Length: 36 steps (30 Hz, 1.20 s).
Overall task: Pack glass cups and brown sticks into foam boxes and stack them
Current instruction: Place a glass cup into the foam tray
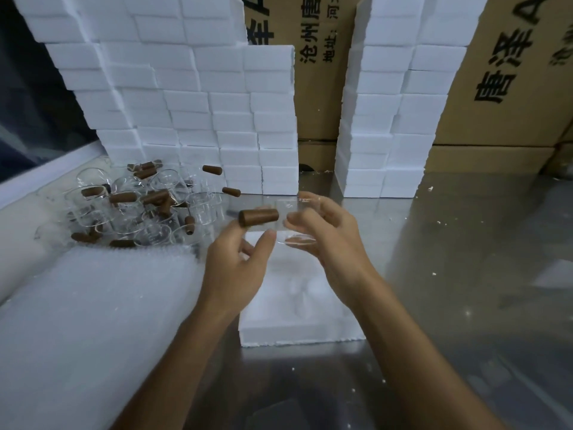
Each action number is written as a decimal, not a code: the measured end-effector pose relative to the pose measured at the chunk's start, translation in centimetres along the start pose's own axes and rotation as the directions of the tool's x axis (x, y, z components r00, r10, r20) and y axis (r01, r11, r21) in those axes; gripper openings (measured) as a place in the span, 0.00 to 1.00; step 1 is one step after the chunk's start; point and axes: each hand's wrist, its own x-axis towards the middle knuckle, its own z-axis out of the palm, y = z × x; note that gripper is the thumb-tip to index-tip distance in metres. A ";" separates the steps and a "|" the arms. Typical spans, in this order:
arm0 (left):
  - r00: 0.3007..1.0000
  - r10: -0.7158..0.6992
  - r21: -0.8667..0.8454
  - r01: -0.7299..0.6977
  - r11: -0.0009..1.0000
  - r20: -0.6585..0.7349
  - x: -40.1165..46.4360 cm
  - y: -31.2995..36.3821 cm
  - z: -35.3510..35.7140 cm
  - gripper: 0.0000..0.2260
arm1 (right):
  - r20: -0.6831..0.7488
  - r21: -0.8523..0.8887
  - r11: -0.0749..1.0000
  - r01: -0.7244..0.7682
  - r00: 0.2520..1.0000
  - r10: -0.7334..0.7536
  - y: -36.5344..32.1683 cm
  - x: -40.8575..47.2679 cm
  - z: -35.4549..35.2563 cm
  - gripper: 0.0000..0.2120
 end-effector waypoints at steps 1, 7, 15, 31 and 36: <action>0.999 -0.008 -0.091 0.013 0.996 0.052 0.0 0.5 -0.1 0.12 | 0.026 0.001 1.000 0.005 1.000 -0.005 -0.1 0.1 0.1 0.25; 0.980 0.055 -0.164 -0.023 0.986 0.192 0.3 0.9 -0.6 0.29 | 0.124 -0.069 0.995 -0.074 0.989 0.082 0.9 -0.3 1.4 0.17; 0.914 0.377 0.411 -0.405 0.817 0.151 -0.1 0.9 -1.1 0.42 | 0.333 -0.095 0.970 -0.222 0.911 0.242 -0.2 -0.8 1.1 0.16; 0.863 -0.092 -0.088 0.155 0.984 0.496 0.0 2.3 -2.3 0.41 | 0.416 -0.431 0.899 0.082 0.902 0.117 -3.2 -1.1 -2.5 0.34; 0.735 -0.206 -0.042 0.303 0.952 0.646 -0.1 2.6 -2.4 0.39 | 0.448 -0.510 0.848 0.146 0.886 0.117 -3.7 -1.2 -3.3 0.32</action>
